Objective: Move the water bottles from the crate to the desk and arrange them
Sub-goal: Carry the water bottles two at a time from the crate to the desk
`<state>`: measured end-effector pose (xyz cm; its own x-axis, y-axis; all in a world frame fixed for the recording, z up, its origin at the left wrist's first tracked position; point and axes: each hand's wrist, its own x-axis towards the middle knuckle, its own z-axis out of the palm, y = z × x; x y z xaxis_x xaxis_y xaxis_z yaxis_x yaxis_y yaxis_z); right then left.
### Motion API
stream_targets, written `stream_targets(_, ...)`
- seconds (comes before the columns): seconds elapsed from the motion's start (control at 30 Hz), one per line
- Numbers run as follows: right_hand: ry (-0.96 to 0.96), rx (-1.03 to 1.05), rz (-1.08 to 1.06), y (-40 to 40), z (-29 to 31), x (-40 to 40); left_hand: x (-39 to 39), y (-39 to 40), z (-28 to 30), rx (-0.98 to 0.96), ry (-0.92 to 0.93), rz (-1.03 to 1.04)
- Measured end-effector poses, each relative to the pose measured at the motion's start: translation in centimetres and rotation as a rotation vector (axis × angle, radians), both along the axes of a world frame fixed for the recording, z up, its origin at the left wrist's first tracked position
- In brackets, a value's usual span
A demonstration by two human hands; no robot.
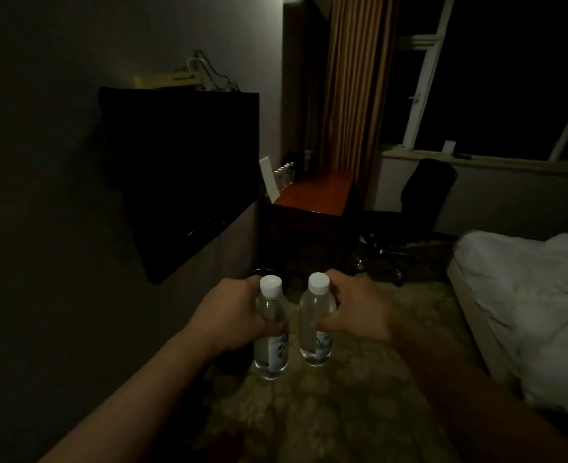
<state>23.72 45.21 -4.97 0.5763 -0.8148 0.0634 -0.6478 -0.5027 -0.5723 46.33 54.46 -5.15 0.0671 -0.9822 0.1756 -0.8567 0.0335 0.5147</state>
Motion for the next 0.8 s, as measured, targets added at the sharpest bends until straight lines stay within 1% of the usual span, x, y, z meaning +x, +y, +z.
stream_targets(0.03, 0.003, -0.02, 0.011, -0.4, 0.5, -0.1, -0.3, -0.6, 0.7, -0.03, -0.014, -0.018)
stream_targets(0.07, 0.008, -0.022, 0.014, -0.5, 0.4, -0.1, -0.3, -0.7, 0.8, -0.02, -0.015, -0.016)
stream_targets(0.13, -0.026, -0.049, -0.099, -11.3, -1.3, 0.7, 1.4, -14.5, -0.5, -0.037, -0.022, -0.105)
stream_targets(0.23, 0.025, -0.078, -0.103, -13.2, -0.9, 0.0, 1.3, -16.9, -0.2, -0.025, -0.022, -0.148)
stream_targets(0.33, -0.011, -0.061, -0.194, -18.3, -1.0, 0.0, 2.1, -24.2, -0.4, -0.027, -0.041, -0.205)
stream_targets(0.53, -0.068, -0.011, -0.317, -27.8, -0.9, -1.4, 0.4, -36.3, 0.6, -0.002, -0.059, -0.34)
stream_targets(0.67, -0.095, 0.01, -0.343, -34.0, -1.1, -3.1, -1.8, -43.6, 0.6, -0.003, -0.084, -0.407)
stream_targets(0.8, -0.078, -0.012, -0.342, -41.1, -1.4, -5.5, -4.4, -51.2, -0.1, 0.007, -0.053, -0.425)
